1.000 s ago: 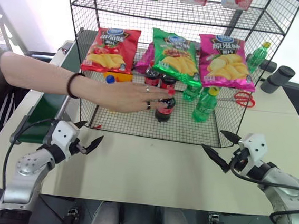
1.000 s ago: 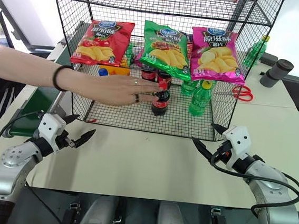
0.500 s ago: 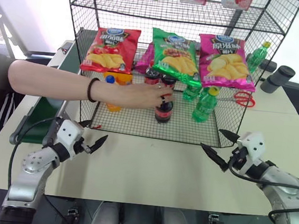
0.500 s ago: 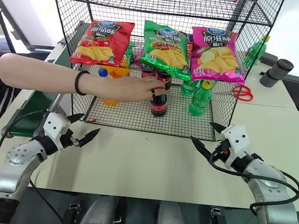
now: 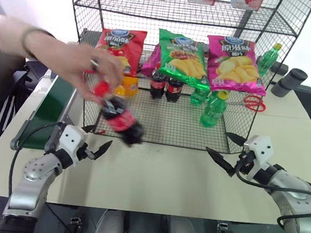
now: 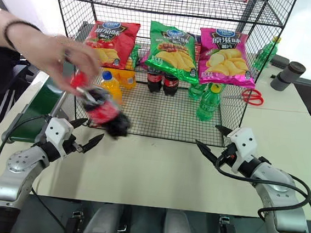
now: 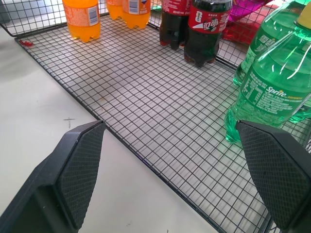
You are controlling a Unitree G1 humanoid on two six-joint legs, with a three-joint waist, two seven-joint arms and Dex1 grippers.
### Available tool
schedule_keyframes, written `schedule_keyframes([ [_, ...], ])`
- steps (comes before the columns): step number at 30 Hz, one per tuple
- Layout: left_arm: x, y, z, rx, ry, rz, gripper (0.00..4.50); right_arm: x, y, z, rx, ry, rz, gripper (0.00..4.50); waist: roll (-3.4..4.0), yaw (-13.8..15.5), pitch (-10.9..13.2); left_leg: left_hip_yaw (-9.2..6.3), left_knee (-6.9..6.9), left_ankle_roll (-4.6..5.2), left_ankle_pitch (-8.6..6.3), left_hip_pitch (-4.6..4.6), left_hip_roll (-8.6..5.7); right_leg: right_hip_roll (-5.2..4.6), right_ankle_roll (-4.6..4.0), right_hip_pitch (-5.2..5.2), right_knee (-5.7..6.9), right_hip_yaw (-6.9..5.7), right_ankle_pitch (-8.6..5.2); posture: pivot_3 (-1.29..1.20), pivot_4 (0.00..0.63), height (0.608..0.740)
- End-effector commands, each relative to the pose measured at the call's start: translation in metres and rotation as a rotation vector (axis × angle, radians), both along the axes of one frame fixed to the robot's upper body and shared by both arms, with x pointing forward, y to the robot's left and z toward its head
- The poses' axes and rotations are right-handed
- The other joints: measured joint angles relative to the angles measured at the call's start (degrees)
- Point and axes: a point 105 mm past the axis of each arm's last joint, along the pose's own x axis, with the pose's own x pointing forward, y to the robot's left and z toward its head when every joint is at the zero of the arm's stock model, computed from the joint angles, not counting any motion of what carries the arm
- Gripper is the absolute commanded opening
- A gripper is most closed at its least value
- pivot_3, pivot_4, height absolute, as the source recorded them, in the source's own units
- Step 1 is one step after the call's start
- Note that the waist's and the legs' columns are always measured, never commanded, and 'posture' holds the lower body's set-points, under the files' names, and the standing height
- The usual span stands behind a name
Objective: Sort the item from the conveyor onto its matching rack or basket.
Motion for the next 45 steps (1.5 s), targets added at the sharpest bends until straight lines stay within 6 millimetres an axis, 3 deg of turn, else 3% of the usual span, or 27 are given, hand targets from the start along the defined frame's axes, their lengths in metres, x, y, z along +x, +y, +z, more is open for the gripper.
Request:
schedule_keyframes([
  [1,-0.001,-0.001,0.011,0.007,-0.042,-0.008,4.50,0.000,0.002,0.007,-0.001,-0.036,0.010,4.48,0.00,0.01,0.00,0.00,0.00,0.00,0.00,0.00,0.00,0.00,0.00,0.00,0.00,0.00,0.00,0.00,0.150,0.740],
  [12,0.001,0.013,0.018,-0.002,-0.059,0.058,4.50,0.009,0.004,0.004,0.014,-0.037,0.012,4.48,0.01,-0.02,0.00,0.00,-0.02,0.00,0.00,0.00,0.00,-0.04,-0.03,-0.01,-0.02,0.00,-0.01,0.00,0.150,0.740],
  [20,0.004,0.013,0.022,-0.015,-0.079,0.078,4.50,0.024,0.009,0.009,0.023,-0.068,0.025,4.48,0.02,-0.03,0.01,0.00,-0.03,0.00,0.00,-0.02,0.00,-0.05,-0.04,-0.03,-0.03,0.00,-0.01,0.00,0.150,0.740],
  [34,0.013,0.014,0.028,-0.043,-0.111,0.089,4.50,0.027,0.015,0.011,0.033,-0.085,0.031,4.48,0.02,-0.04,0.01,0.00,-0.08,-0.01,-0.01,-0.02,0.00,-0.08,-0.04,-0.04,-0.07,-0.01,-0.01,0.00,0.150,0.740],
  [41,0.012,0.027,0.041,-0.101,-0.159,0.134,4.50,0.023,0.015,0.008,0.031,-0.074,0.034,4.48,0.02,-0.08,0.01,0.00,-0.09,-0.01,-0.01,-0.02,0.00,-0.08,-0.04,-0.05,-0.08,-0.01,-0.01,0.00,0.150,0.740],
  [45,0.008,0.047,0.049,-0.157,-0.197,0.239,4.50,0.021,0.018,0.006,0.035,-0.063,0.047,4.48,0.03,-0.13,0.01,0.00,-0.09,-0.01,-0.01,-0.02,0.00,-0.09,-0.04,-0.05,-0.07,-0.01,-0.01,0.00,0.150,0.740],
])
